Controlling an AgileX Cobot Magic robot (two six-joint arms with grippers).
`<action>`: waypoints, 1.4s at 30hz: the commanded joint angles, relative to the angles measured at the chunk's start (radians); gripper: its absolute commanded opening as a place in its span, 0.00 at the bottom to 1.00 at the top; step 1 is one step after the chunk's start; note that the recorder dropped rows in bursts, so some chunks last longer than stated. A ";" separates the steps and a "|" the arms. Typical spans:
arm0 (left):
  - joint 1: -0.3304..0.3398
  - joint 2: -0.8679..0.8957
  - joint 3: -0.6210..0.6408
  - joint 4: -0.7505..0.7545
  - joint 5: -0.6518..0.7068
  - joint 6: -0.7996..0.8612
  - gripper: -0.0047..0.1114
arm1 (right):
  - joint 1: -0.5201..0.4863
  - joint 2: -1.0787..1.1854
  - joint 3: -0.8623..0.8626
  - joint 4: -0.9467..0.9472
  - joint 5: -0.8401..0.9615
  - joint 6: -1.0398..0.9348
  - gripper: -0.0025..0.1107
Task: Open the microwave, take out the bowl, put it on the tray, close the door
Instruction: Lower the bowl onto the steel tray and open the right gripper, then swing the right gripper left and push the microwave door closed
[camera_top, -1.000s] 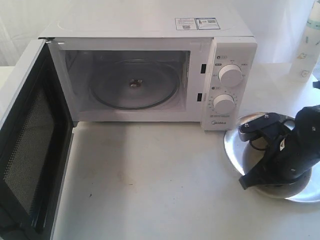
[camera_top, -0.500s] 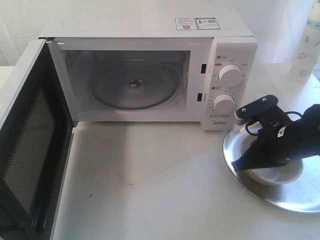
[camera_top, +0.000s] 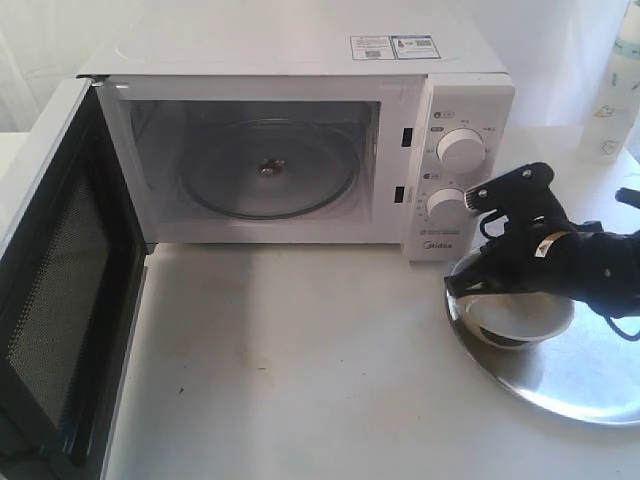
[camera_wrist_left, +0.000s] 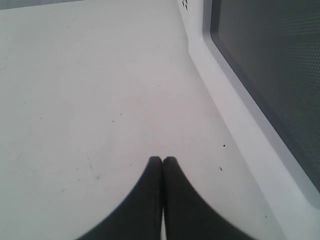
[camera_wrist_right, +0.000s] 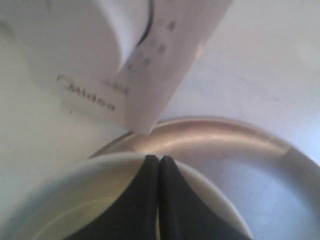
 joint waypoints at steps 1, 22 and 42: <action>-0.006 -0.002 -0.003 -0.009 0.002 0.000 0.04 | -0.002 0.000 0.002 0.056 -0.107 -0.030 0.02; -0.006 -0.002 -0.003 -0.009 0.002 0.000 0.04 | -0.077 0.004 0.002 0.093 0.068 -0.209 0.02; -0.005 -0.002 -0.003 -0.009 0.002 0.000 0.04 | -0.097 -0.087 0.004 0.291 -0.210 -0.272 0.02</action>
